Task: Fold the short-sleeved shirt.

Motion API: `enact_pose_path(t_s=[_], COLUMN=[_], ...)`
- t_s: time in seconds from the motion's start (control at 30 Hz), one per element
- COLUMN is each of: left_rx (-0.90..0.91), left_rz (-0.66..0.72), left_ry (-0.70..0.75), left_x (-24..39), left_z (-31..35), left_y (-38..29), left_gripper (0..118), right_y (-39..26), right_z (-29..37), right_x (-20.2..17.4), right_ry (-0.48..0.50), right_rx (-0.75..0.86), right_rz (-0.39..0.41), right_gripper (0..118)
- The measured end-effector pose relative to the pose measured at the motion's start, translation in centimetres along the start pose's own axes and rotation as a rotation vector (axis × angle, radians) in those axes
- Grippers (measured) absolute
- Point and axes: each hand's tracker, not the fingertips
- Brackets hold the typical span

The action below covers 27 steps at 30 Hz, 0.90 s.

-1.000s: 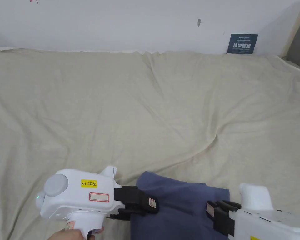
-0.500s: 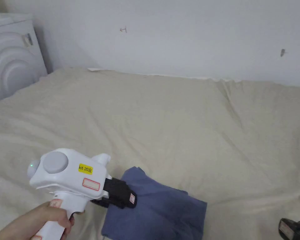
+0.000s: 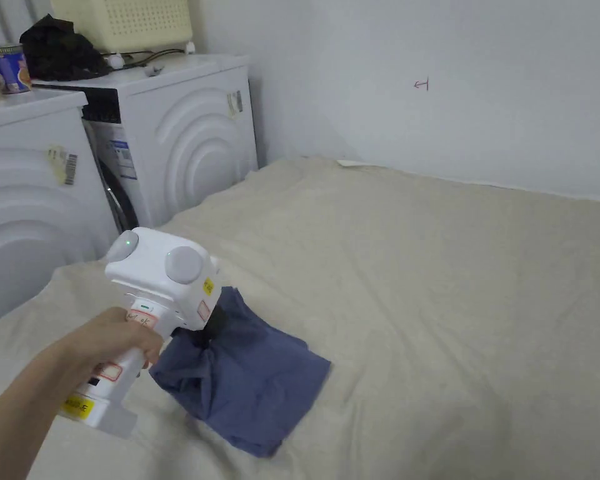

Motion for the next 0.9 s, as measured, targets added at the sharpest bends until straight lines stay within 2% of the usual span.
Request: enact_pose_path(t_s=[0.03, 0.1, 0.17, 0.33, 0.43, 0.47, 0.53, 0.57, 0.63, 0.67, 0.8, 0.83, 0.87, 0.9], left_rx=[-0.007, -0.071, -0.022, -0.019, 0.01, 0.006, -0.009, -0.038, 0.012, -0.016, 0.074, 0.12, 0.153, 0.184], left_rz=[-0.024, 0.075, 0.038, 0.001, 0.009, 0.014, 0.044, 0.037, 0.02, 0.03, 0.011, 0.044, 0.075, 0.09], left_ry=[0.083, 0.181, 0.173, 0.393, 0.448, 0.435, 0.42, 0.355, 0.256, 0.281, 0.343, 0.34, 0.328, 0.31], left_x=[-1.1, -2.7, -3.6, -4.7, -5.0, -5.2, -4.9, -4.7, -3.2, -3.1, -3.5, -3.5, -3.4, -3.4], left_z=[-1.2, -2.3, -3.3, -5.3, -6.2, -6.2, -6.0, -6.2, -4.8, -4.8, -4.6, -4.5, -4.6, -4.6], left_y=[0.6, 0.7, 0.5, 0.1, 0.5, 0.6, 0.3, 0.2, -0.1, -0.3, 0.1, 0.2, 0.2, 0.3], left_gripper=[24, 24, 24, 24, 24, 28, 87, 114, 115, 115, 114, 108, 95, 69], right_y=[0.0, 0.0, 0.0, -0.2, -0.3, -0.4, -0.5, -0.5, -0.6, -0.6, -0.5, -0.4, -0.4, -0.3], right_z=[-0.2, -0.6, -0.9, -1.2, -1.4, -1.8, -1.8, -1.8, -1.7, -1.7, -1.2, -1.0, -0.6, -0.3], right_x=[-0.2, -0.4, -0.6, -0.6, -0.7, -0.1, -0.1, -0.2, -0.5, -0.6, -0.4, -0.3, -0.2, -0.1], right_ry=[-0.002, -0.005, -0.018, -0.038, -0.047, -0.045, -0.041, -0.03, -0.02, -0.021, -0.012, -0.003, -0.003, 0.0], right_rx=[-0.004, -0.014, -0.028, -0.044, -0.046, -0.048, -0.054, -0.057, -0.06, -0.058, -0.047, -0.042, -0.031, -0.023], right_rz=[0.006, 0.015, 0.023, 0.029, 0.024, 0.02, 0.013, 0.014, 0.025, 0.034, 0.041, 0.033, 0.027, 0.027], right_gripper=[0, 0, 0, 0, 0, 0, 0, 0, 0, 0, 0, 0, 0, 0])
